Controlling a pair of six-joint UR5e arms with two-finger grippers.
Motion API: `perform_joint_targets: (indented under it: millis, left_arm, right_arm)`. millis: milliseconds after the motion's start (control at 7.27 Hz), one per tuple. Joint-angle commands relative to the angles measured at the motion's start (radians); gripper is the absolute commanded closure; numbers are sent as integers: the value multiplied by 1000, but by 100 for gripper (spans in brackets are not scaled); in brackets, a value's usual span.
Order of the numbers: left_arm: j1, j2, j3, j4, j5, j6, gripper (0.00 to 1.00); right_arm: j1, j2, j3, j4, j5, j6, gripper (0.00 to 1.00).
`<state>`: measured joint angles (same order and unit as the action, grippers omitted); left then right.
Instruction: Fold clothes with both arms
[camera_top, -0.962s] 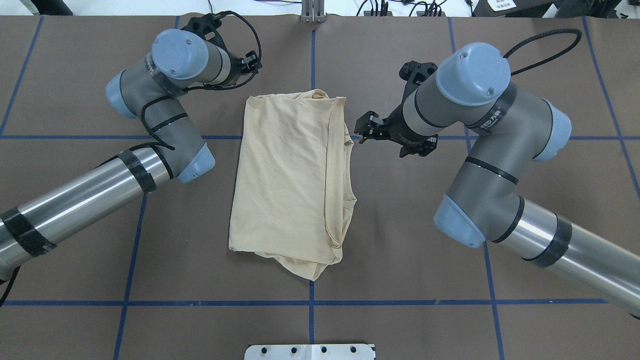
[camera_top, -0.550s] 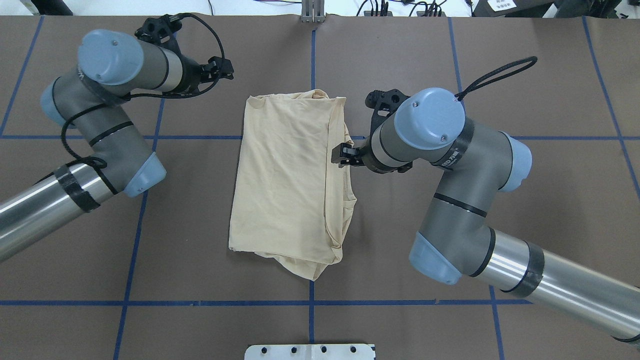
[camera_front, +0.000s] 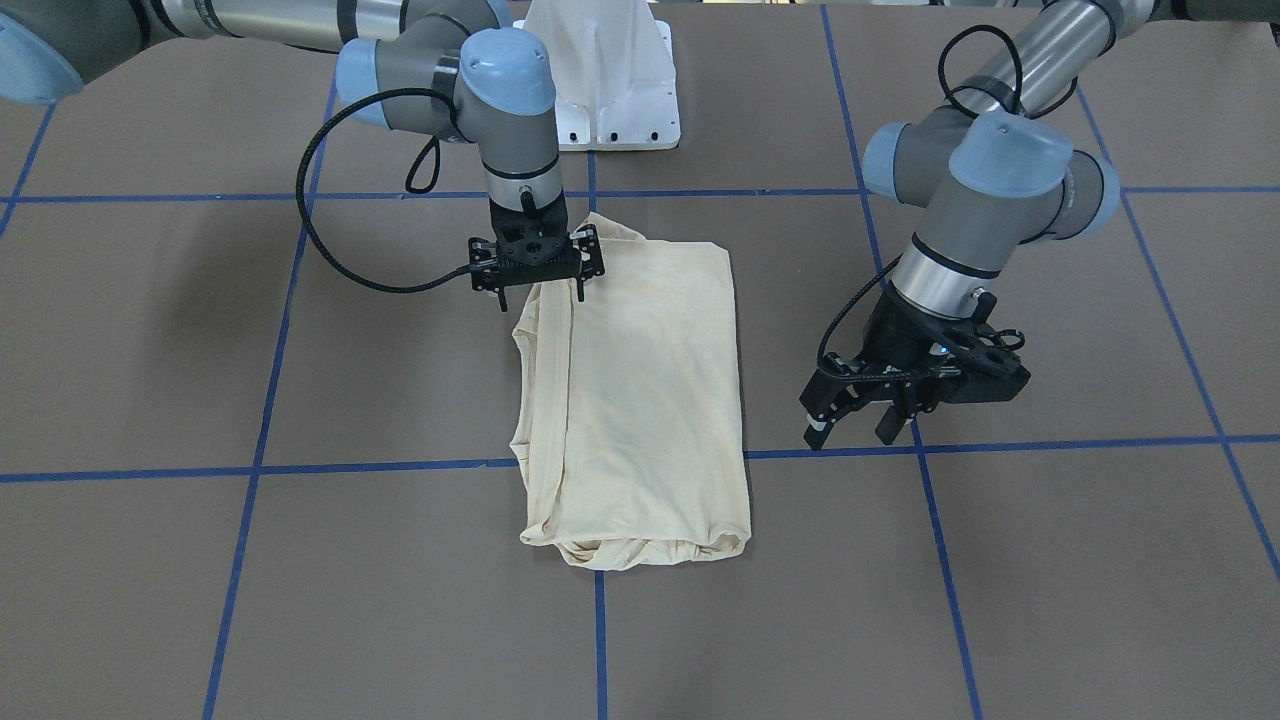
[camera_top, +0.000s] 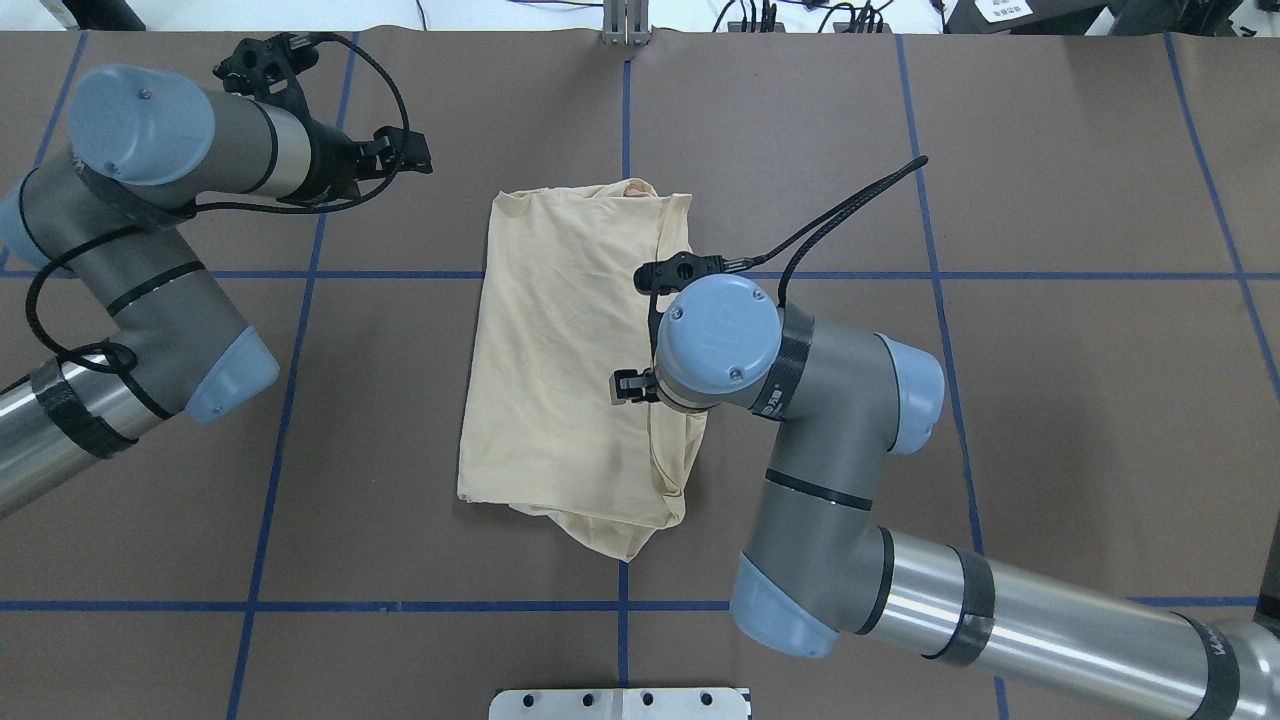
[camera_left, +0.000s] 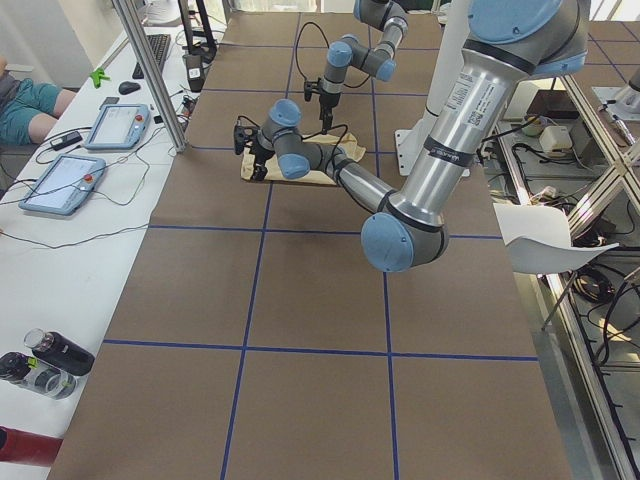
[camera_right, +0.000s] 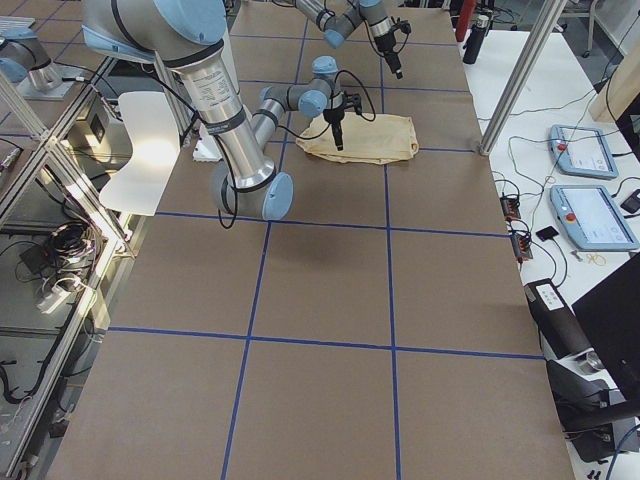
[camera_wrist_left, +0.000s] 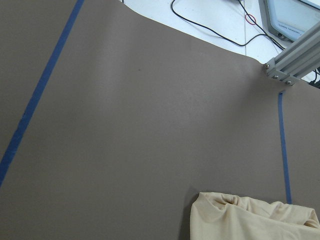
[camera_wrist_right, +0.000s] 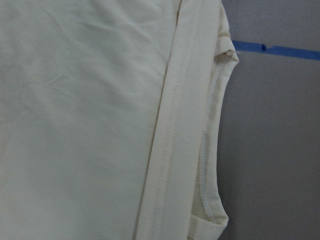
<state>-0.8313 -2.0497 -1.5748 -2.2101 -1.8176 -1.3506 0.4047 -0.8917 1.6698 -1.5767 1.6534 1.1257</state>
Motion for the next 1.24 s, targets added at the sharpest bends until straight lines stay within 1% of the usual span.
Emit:
perform_joint_targets:
  millis: [0, 275, 412, 687, 1100]
  left_arm:
    - [1, 3, -4, 1, 0, 1, 0]
    - [1, 3, -4, 1, 0, 1, 0]
    - [3, 3, -2, 1, 0, 1, 0]
    - [5, 3, -4, 1, 0, -4, 0]
    - [6, 2, -2, 1, 0, -8, 0]
  right_arm:
    - [-52, 2, -37, -20, -30, -33, 0]
    - [-58, 5, -59, -20, -21, -38, 0]
    - [-58, 7, -59, -38, -18, -38, 0]
    - [-57, 14, -39, -130, -17, -61, 0]
    - [-43, -9, -19, -172, -9, -88, 0]
